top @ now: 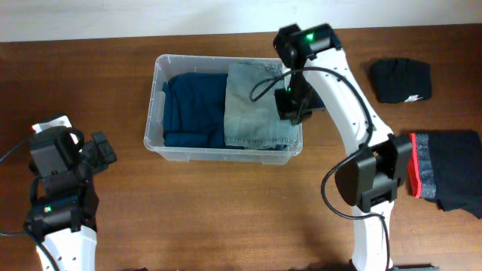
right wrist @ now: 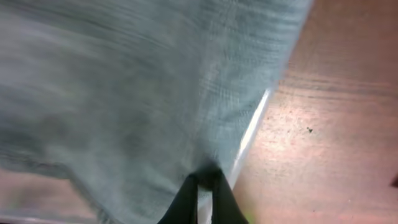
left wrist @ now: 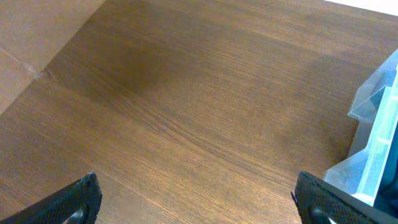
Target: Pack container
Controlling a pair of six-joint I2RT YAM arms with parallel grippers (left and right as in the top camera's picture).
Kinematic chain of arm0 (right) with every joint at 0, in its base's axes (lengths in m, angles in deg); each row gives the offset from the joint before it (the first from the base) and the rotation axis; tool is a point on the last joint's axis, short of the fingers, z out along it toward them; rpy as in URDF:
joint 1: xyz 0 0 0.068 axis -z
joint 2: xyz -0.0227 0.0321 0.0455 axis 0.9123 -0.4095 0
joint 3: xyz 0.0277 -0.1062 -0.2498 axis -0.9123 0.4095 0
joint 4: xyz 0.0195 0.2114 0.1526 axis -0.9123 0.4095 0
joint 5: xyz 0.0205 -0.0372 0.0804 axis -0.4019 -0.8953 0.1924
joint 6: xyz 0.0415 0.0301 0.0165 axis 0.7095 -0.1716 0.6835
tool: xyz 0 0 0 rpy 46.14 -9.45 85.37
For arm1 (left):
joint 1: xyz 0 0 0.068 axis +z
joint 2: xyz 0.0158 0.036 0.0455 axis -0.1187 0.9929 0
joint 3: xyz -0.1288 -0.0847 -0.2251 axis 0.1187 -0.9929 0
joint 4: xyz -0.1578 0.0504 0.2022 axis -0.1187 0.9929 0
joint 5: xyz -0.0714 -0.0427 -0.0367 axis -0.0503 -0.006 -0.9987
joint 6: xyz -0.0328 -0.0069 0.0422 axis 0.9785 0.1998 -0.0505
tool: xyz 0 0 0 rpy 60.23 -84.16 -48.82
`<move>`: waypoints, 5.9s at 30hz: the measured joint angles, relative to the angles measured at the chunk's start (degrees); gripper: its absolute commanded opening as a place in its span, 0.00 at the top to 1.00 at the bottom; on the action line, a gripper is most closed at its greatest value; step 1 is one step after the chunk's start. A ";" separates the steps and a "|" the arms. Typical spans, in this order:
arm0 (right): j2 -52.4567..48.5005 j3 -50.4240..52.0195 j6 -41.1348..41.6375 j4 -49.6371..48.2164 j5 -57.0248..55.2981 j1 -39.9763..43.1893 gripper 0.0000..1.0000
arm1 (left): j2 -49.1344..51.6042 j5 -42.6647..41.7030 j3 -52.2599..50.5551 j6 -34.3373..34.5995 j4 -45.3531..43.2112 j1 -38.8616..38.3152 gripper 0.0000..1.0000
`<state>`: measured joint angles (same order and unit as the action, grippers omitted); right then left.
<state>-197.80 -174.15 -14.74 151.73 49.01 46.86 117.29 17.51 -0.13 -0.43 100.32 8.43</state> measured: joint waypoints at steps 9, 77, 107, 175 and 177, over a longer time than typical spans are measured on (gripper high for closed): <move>0.96 11.06 -0.07 -8.66 1.95 0.00 0.96 | 0.00 0.00 0.00 -0.02 0.00 0.00 0.01; -10.91 -10.69 -0.02 -25.00 -3.50 2.21 0.96 | 0.00 0.00 0.00 -0.02 0.00 0.00 0.01; -4.48 -13.20 -0.07 -0.09 -1.62 1.95 0.96 | 0.00 0.00 0.00 0.00 -0.02 0.00 0.01; -6.23 -3.54 -0.02 -24.79 1.79 4.94 0.96 | 0.00 0.00 0.00 -0.02 0.00 0.00 0.01; -6.23 -3.10 -0.02 -24.79 1.97 4.94 0.96 | 0.00 0.00 0.00 0.00 0.00 0.00 0.01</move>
<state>-204.02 -177.25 -14.76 126.94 50.98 51.80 117.29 17.51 -0.13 -0.43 100.32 8.43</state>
